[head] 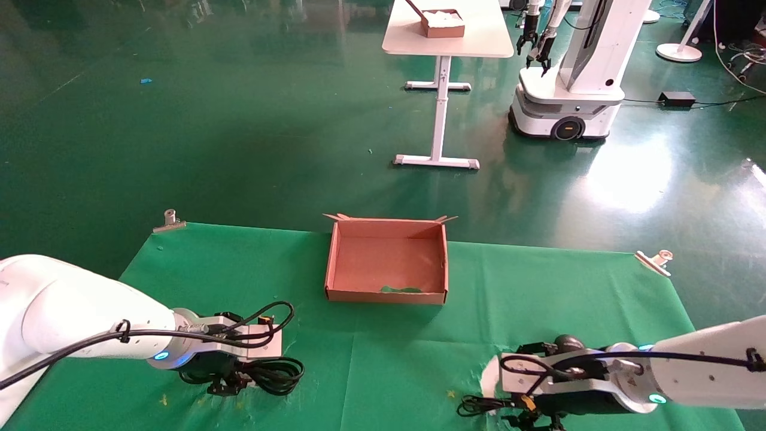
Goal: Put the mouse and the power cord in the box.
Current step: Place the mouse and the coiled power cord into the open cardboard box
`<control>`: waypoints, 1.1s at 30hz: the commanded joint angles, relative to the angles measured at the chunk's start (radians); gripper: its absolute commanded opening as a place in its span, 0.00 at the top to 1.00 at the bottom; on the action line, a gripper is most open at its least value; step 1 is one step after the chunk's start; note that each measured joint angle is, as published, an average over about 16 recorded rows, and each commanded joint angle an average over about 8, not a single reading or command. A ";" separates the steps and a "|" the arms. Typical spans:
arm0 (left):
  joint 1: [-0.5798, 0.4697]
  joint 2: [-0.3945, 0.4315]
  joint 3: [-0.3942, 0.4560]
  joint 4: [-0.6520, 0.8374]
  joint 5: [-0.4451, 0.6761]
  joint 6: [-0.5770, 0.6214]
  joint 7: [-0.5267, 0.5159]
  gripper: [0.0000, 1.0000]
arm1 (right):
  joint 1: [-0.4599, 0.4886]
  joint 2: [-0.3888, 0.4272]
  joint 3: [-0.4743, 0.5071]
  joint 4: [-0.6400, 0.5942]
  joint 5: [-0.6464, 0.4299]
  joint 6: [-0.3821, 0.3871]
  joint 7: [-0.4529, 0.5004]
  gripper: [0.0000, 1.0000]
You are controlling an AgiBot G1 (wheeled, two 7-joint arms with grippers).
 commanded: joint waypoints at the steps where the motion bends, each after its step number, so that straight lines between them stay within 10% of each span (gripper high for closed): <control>1: 0.000 0.000 0.000 0.000 0.000 0.000 0.000 1.00 | -0.001 0.002 0.001 -0.002 0.001 0.002 -0.003 1.00; 33: -0.081 -0.016 -0.047 -0.058 -0.048 0.015 -0.009 1.00 | 0.014 0.088 0.073 -0.007 0.115 -0.027 0.009 1.00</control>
